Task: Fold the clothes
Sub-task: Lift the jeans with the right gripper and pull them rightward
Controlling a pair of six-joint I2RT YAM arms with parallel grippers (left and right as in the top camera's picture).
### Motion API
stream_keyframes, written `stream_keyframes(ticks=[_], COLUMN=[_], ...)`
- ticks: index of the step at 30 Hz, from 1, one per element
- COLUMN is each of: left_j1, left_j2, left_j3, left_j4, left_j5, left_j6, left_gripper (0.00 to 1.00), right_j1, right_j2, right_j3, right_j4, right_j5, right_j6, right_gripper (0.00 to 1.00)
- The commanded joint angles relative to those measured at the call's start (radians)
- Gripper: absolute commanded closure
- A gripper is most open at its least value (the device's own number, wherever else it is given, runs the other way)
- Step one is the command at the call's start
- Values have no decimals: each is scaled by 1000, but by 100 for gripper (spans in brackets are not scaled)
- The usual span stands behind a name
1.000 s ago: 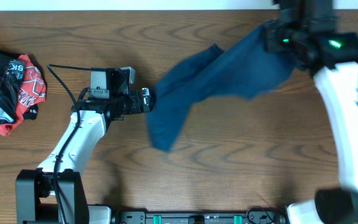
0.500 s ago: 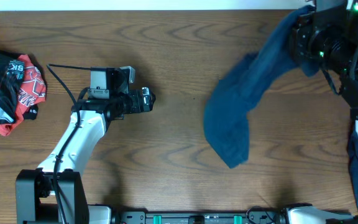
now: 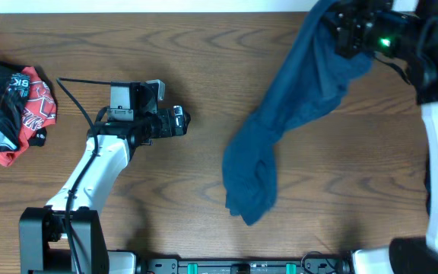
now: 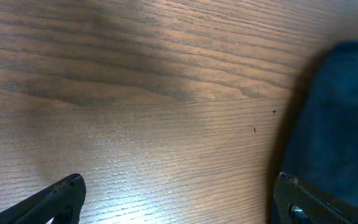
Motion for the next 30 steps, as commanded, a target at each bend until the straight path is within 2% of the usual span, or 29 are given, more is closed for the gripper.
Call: stream_keyframes(ticks=[1,6,10,12,16,23,30], left_j1=[3,3,3,3,3,3,3], left_j2=[-3,-3,-3,-3,-3,-3,-3], left_j3=[9,9,9,9,9,9,9], left_j4=[2,2,2,2,1,2,10], left_j5=[15,14,14,14,14,14,14], left_j6=[-10,-10,-10,-10,-10,-10,-10], left_gripper=[2,2,2,2,2,2,2], right_j1=[-13,-80,-122,-122,-113,-83,-28], right_j2=[10,10,10,5,5,4,5], right_j3=[18,66,128,151,231,463,616], right_j4=[-19,-212,-425,-471,-557,-655,-639], right_j5=[-89,107,489,609,813,888,872], right_j6=[29,-29,-33,29,58,87,86], right_gripper=[99,99,99,99,99,99,99])
